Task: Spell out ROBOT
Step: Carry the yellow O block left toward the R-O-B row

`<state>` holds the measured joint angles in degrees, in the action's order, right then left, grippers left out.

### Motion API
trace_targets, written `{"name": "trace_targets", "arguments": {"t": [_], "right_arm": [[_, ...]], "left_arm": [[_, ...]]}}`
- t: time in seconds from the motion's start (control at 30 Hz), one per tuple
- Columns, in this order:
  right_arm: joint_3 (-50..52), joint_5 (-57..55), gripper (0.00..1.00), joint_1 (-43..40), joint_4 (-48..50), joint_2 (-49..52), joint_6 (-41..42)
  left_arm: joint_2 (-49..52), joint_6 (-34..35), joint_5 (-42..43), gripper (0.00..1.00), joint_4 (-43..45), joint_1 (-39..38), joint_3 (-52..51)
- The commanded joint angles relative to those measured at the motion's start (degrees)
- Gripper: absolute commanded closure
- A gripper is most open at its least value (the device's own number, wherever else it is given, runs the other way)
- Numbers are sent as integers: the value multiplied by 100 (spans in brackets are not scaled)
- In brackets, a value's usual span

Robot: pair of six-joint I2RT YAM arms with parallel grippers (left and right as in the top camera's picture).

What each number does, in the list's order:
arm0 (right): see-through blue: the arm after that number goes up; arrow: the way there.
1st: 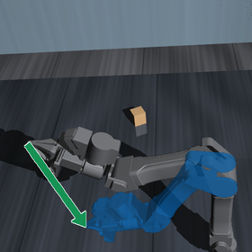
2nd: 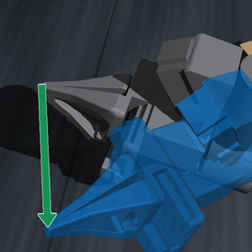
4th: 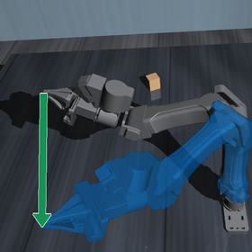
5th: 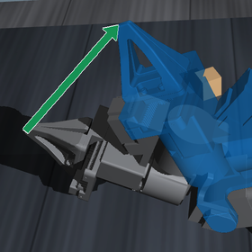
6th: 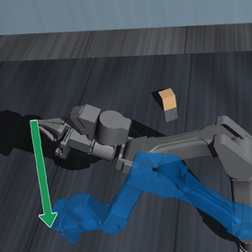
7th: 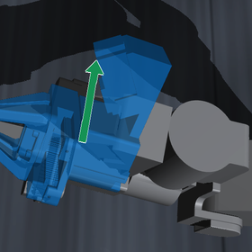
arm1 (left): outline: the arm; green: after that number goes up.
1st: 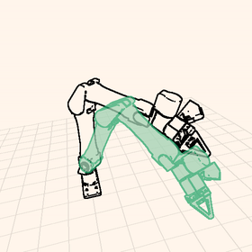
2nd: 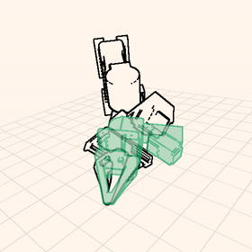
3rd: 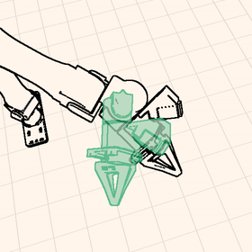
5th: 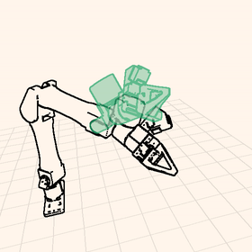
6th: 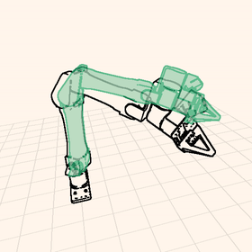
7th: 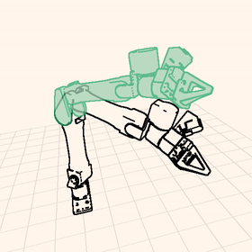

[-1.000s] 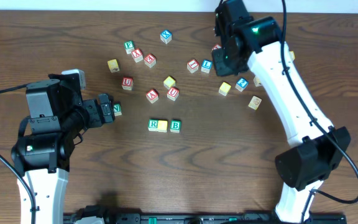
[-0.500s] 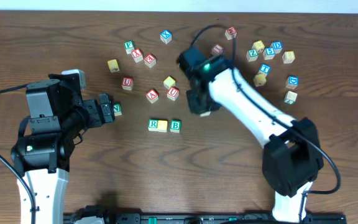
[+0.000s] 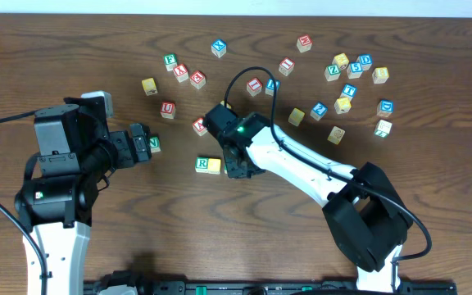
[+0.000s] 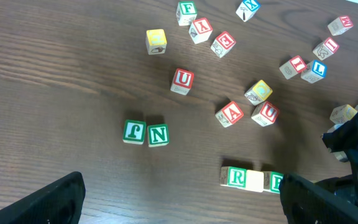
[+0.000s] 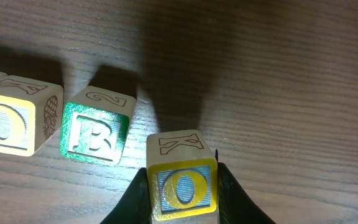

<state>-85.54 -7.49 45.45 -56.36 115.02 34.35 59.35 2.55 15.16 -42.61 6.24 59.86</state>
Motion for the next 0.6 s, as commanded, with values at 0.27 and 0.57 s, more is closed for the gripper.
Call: {"name": "trace_targets", "arguments": {"t": [0.27, 0.57], "right_arm": [[52, -236, 99, 35, 184, 15, 330], [55, -562, 99, 39, 479, 15, 111]], "left_arm": [[7, -81, 68, 2, -2, 22, 125], [11, -81, 68, 2, -2, 22, 125]]}}
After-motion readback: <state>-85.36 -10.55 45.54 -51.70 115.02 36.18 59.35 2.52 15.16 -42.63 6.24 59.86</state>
